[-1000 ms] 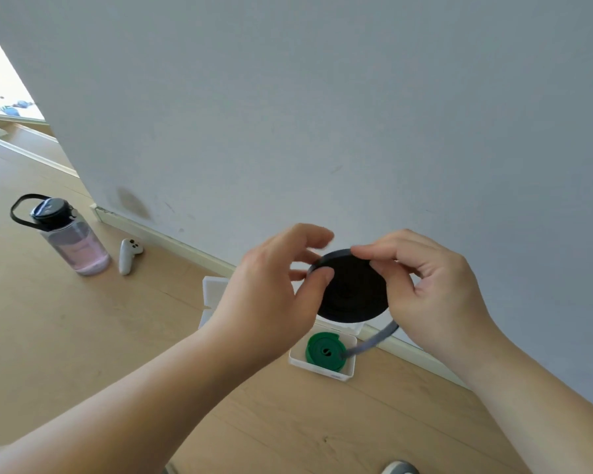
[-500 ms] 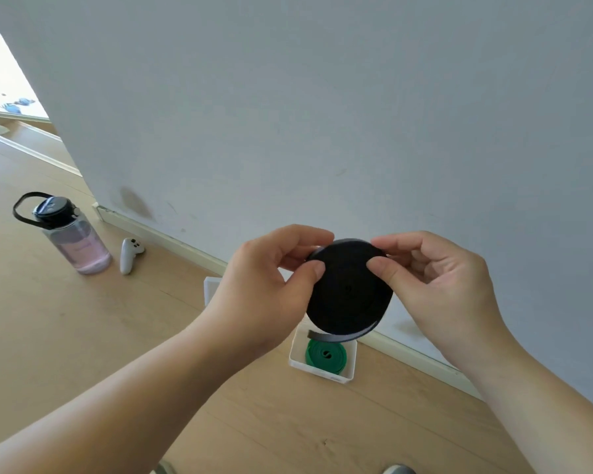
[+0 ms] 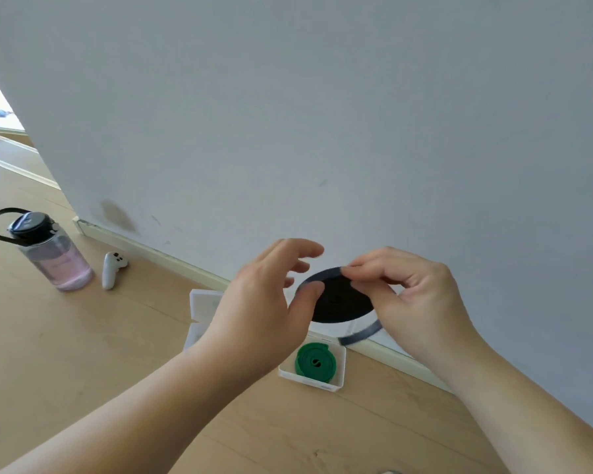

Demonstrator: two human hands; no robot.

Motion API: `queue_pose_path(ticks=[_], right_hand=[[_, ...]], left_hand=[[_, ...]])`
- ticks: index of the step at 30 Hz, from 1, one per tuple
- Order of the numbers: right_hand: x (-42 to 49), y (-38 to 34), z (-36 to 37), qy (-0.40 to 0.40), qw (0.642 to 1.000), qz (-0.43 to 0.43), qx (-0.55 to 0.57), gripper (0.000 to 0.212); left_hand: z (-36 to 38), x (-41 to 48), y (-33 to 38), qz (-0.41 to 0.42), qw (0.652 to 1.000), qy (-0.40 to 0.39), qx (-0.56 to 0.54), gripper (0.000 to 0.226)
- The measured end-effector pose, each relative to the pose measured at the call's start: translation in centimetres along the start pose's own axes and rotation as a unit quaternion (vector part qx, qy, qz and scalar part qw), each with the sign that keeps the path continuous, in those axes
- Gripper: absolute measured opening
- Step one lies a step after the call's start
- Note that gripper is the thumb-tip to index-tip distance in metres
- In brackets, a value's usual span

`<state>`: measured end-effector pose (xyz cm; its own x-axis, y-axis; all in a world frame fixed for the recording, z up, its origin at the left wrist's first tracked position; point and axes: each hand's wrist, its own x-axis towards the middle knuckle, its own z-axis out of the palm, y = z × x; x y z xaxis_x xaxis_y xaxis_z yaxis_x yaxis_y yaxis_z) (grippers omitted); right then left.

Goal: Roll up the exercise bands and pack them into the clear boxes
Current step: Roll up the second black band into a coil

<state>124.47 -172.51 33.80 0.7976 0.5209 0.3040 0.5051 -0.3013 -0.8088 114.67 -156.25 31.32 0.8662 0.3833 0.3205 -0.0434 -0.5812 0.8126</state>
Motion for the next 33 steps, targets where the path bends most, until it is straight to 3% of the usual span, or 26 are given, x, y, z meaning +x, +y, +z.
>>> queue_pose_path(ticks=[4, 8, 16, 20, 24, 26, 33], right_hand=[[0.0, -0.2, 0.3, 0.002, 1.0, -0.006, -0.025, 0.033], [0.3, -0.3, -0.2, 0.035, 0.994, 0.087, 0.051, 0.021], [0.7, 0.3, -1.1, 0.03, 0.985, 0.114, 0.124, 0.03], [0.4, 0.5, -0.7, 0.024, 0.995, 0.084, 0.051, 0.036], [0.1, 0.3, -0.3, -0.009, 0.999, -0.022, -0.031, 0.038], [0.0, 0.1, 0.0, -0.013, 0.999, -0.036, -0.033, 0.038], [0.5, 0.3, -0.4, 0.041, 0.988, 0.105, 0.105, 0.02]], left_hand=[[0.6, 0.3, 0.2, 0.033, 0.999, -0.022, 0.019, 0.036], [0.4, 0.7, 0.4, -0.029, 0.998, 0.013, -0.057, 0.039], [-0.7, 0.9, 0.6, -0.108, 0.977, 0.103, -0.155, 0.028], [-0.5, 0.9, -0.1, -0.115, 0.986, 0.036, -0.117, 0.018], [0.0, 0.3, 0.2, -0.028, 0.999, -0.011, -0.039, 0.03], [0.2, 0.1, 0.2, 0.009, 0.999, -0.027, -0.016, 0.035], [-0.4, 0.6, 0.1, -0.068, 0.994, 0.025, -0.084, 0.041]])
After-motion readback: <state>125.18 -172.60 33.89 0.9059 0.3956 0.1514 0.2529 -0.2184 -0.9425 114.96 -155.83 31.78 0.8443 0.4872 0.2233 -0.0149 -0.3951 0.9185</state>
